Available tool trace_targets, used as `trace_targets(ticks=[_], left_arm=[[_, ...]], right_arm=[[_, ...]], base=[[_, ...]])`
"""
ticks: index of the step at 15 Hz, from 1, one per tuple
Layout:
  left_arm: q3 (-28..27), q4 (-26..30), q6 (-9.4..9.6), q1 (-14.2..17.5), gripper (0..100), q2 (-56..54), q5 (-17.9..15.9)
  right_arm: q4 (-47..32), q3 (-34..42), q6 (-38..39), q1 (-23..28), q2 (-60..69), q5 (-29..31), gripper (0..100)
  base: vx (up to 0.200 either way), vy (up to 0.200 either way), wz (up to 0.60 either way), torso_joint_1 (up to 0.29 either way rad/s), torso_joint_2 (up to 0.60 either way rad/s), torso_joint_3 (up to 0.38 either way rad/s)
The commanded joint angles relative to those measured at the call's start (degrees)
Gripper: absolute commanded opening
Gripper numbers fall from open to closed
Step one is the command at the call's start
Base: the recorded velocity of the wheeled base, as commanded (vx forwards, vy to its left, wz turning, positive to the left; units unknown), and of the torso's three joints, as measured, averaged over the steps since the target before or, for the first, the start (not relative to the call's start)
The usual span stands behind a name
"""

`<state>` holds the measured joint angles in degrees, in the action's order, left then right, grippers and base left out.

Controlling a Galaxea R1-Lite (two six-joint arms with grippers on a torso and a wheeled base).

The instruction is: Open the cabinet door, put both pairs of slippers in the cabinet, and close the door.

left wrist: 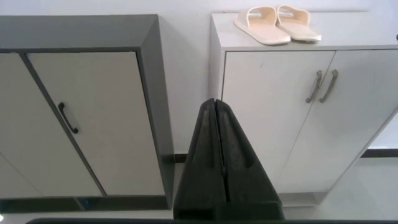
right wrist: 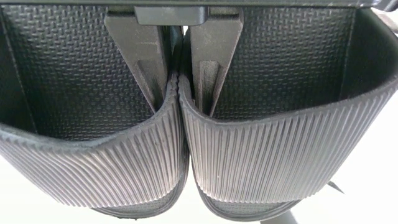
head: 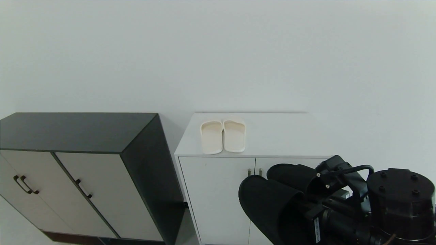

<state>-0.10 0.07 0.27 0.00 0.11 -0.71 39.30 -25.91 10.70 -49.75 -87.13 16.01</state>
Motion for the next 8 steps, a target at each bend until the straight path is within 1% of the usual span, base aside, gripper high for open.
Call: trace_targets(ticks=[1, 6, 8], left_arm=[[0.01, -0.07, 0.0, 0.0, 0, -0.02, 0.0], [0.01, 0.01, 0.0, 0.0, 0, -0.02, 0.0], [0.01, -0.07, 0.0, 0.0, 0, -0.02, 0.0]], right_arm=[[0.07, 0.24, 0.02, -0.08, -0.41, -0.01, 0], [0.16, 1.21, -0.07, -0.17, -0.33, 0.08, 0], [0.25, 2.97, 0.02, -0.08, -0.15, -0.01, 0]], base=[[0.0, 0.0, 0.0, 0.0, 0.0, 0.0], [0.0, 0.0, 0.0, 0.0, 0.0, 0.0], [0.0, 0.0, 0.0, 0.0, 0.0, 0.0]])
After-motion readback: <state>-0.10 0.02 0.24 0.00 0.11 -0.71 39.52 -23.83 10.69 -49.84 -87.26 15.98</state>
